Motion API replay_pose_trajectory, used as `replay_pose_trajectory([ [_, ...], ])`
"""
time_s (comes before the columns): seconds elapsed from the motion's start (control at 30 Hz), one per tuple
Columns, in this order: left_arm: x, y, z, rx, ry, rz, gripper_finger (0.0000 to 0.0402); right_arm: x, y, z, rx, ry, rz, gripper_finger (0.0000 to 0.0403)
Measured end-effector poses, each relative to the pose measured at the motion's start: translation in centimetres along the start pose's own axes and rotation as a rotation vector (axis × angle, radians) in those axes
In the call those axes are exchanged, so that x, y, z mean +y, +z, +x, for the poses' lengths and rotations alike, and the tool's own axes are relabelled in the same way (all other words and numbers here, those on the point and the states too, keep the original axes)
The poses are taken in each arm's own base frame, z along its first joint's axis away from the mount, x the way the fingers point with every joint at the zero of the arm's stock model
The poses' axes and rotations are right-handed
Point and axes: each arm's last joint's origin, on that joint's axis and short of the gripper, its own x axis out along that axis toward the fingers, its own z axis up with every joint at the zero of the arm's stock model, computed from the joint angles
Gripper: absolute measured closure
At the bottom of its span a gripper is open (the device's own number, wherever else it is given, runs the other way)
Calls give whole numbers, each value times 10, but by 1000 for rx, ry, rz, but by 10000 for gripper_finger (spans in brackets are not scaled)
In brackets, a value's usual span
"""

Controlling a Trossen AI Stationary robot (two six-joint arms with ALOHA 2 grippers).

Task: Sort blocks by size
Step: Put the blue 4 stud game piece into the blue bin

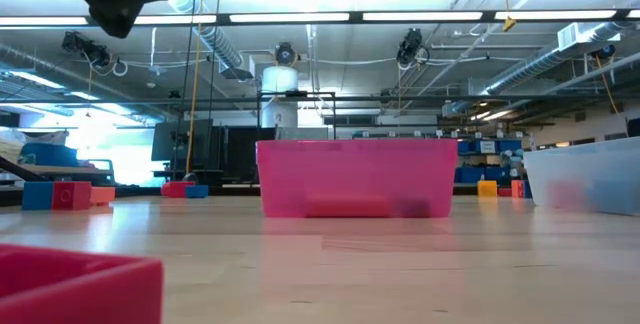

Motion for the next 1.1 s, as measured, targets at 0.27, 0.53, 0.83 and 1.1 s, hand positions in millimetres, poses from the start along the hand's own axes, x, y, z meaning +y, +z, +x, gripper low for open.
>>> replay_pose_trajectory([
  [0.27,-2,3,0,-16,-48,-16,211,-17,-23,45,117,-6,-95,134],
  [0.53,-2,3,0,-17,-53,-21,211,-25,-13,82,128,10,-114,125],
  [0.83,-2,3,0,-16,-53,-40,211,-32,-4,104,138,17,-164,137],
  [1.1,-2,3,0,-15,-53,-41,211,-37,3,119,152,35,-181,143],
])
